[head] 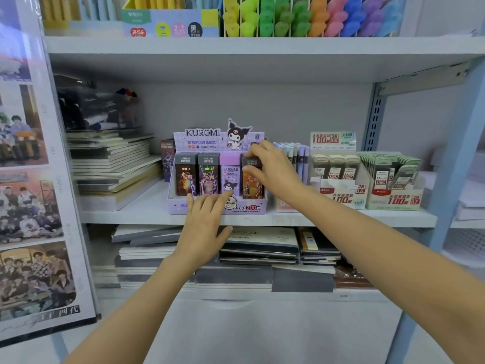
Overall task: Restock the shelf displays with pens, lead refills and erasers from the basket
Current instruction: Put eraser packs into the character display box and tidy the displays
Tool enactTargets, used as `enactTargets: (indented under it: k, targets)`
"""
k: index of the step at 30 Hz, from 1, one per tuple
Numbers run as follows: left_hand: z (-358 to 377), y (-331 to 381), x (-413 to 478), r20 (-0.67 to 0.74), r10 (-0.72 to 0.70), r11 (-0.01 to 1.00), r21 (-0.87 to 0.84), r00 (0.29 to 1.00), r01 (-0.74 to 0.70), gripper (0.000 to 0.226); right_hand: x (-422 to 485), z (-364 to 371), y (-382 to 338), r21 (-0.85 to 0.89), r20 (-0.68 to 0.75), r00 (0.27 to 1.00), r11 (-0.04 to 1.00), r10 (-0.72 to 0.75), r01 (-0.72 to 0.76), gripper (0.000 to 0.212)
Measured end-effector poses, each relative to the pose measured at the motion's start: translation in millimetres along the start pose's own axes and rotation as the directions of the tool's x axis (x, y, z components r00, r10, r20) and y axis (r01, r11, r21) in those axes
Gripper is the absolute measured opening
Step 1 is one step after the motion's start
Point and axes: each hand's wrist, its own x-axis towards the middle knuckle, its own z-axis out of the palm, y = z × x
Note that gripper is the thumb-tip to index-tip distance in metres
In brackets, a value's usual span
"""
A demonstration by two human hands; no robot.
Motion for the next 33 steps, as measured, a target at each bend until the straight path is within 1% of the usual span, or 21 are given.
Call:
enactTargets:
  k: [3,5,6,8,10,11,13,15,16,19,21,23,27,29,31,33]
  targets:
    - [-0.6,2.1,0.1,0.014,-0.008,1.000,0.016,1.000,0.007,0.074,-9.8,-1.2,2.2,-0.075,-0.015,1.000,0.997,-0.012,0.010,0.044]
    - [-1.5,4.0,-0.1,0.007,-0.014,0.999,0.040,1.000,0.014,0.074,-21.4,-6.9,6.9,-0.116,-0.060,0.997,0.993,-0.041,0.034,0.054]
    - [-1.2,5.9,-0.5,-0.010,-0.016,0.998,0.062,1.000,0.017,0.074,-30.1,-11.4,10.6,-0.118,-0.109,0.993,0.992,-0.047,0.034,0.056]
    - [1.3,12.9,-0.1,-0.058,-0.015,0.993,0.118,0.998,0.022,0.074,-51.9,-22.2,21.5,-0.109,-0.217,0.976,0.994,-0.030,0.007,0.051]
    - [5.0,23.6,3.4,-0.069,-0.021,0.988,0.153,0.997,0.032,0.073,-75.6,-31.9,36.3,-0.117,-0.269,0.963,0.991,0.028,-0.062,0.044]
    - [7.4,28.9,5.7,-0.053,-0.034,0.987,0.157,0.998,0.043,0.070,-85.9,-35.9,43.6,-0.126,-0.250,0.966,0.987,0.070,-0.104,0.044]
    - [12.8,36.5,11.4,-0.016,-0.074,0.988,0.134,0.997,0.076,0.062,-100.6,-39.4,54.1,-0.156,-0.138,0.979,0.973,0.151,-0.172,0.048]
    - [16.2,39.7,16.4,-0.003,-0.100,0.990,0.102,0.995,0.100,0.052,-105.6,-38.4,59.1,-0.137,-0.039,0.982,0.973,0.185,-0.188,0.054]
    - [17.4,40.5,18.2,-0.003,-0.105,0.990,0.094,0.994,0.105,0.049,-104.8,-37.9,59.7,-0.100,-0.022,0.983,0.978,0.180,-0.181,0.053]
    - [20.3,42.9,21.3,0.000,-0.105,0.990,0.096,0.994,0.104,0.048,-97.0,-37.8,59.4,-0.030,-0.055,0.986,0.987,0.156,-0.158,0.040]
    - [21.9,45.7,23.4,0.005,-0.104,0.990,0.092,0.995,0.103,0.047,-94.4,-37.7,59.3,-0.026,-0.094,0.984,0.988,0.150,-0.153,0.032]
    - [23.2,47.3,25.5,0.018,-0.098,0.992,0.082,0.995,0.096,0.046,-94.6,-36.1,58.0,-0.030,-0.117,0.983,0.989,0.140,-0.145,0.030]
    - [24.4,47.6,29.9,0.024,-0.102,0.994,0.048,0.995,0.100,0.043,-96.8,-38.3,59.7,-0.013,-0.139,0.985,0.994,0.107,-0.110,0.035]
    - [25.3,51.5,31.3,0.000,-0.095,0.994,0.054,0.995,0.095,0.046,-99.5,-45.5,66.9,0.012,-0.200,0.971,0.991,0.131,-0.131,0.042]
    - [27.3,61.9,33.4,-0.040,-0.075,0.995,0.069,0.996,0.078,0.056,-103.6,-53.5,80.3,-0.060,-0.238,0.955,0.979,0.177,-0.197,0.046]
    - [30.6,75.6,37.2,-0.075,-0.058,0.997,0.045,0.995,0.061,0.066,-108.9,-59.6,94.7,-0.184,-0.174,0.955,0.944,0.242,-0.273,0.049]
